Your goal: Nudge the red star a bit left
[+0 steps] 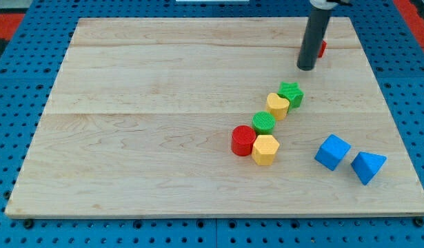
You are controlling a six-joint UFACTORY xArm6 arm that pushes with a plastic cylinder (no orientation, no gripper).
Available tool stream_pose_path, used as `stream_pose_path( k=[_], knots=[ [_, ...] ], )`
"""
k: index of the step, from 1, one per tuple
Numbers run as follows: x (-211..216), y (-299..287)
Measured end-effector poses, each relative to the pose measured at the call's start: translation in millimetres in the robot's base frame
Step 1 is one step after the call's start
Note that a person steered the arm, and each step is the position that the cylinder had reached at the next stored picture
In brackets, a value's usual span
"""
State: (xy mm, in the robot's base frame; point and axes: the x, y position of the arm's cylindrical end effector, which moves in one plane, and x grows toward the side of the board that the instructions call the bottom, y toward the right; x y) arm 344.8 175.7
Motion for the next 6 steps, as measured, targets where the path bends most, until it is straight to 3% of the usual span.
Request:
stream_pose_path(
  k=[1, 2, 3, 4, 6],
  knots=[
    [-30.3, 6.6],
    [-89.3, 6.5],
    [-89.7, 6.5],
    [-50.9, 11.5],
    [-82.4, 73.5]
  ],
)
